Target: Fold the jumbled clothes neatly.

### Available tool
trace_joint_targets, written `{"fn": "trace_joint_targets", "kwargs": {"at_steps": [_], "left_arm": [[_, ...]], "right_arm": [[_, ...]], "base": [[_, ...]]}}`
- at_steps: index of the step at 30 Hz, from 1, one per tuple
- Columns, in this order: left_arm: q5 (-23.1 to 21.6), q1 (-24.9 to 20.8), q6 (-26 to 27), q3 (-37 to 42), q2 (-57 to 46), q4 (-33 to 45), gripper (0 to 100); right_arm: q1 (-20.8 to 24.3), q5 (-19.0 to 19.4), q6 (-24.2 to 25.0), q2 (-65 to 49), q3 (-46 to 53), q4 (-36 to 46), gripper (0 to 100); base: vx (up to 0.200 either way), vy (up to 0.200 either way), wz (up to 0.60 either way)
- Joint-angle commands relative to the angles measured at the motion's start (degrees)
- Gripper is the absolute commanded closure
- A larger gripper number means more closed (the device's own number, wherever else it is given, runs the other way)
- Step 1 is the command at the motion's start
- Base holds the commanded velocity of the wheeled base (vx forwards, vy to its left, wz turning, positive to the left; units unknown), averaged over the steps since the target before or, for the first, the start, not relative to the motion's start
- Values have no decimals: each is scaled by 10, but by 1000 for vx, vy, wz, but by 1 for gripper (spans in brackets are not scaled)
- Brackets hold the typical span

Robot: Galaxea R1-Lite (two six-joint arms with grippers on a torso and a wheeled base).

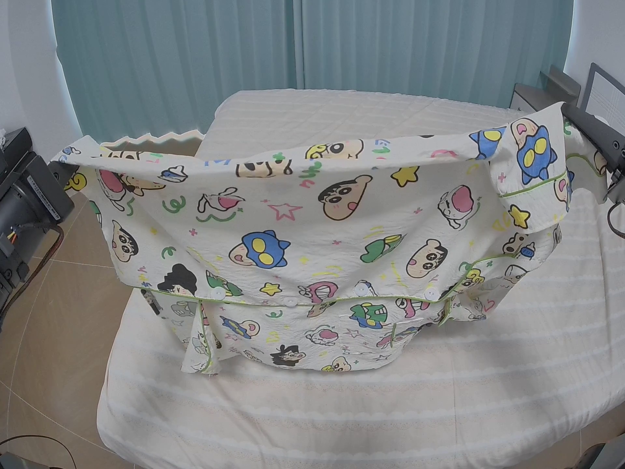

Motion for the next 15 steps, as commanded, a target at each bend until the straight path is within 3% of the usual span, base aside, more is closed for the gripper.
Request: {"fn": "trace_joint_targets", "kwargs": {"at_steps": [1, 15], "left_arm": [[0, -9, 0, -2, -6, 0, 100], [3, -44, 9, -2, -6, 1, 100]], "right_arm": [[1, -1, 0, -2, 1, -1, 100], [0, -10, 0, -13, 4, 0, 100]], "base": [[0, -200, 0], [0, -200, 0]]}}
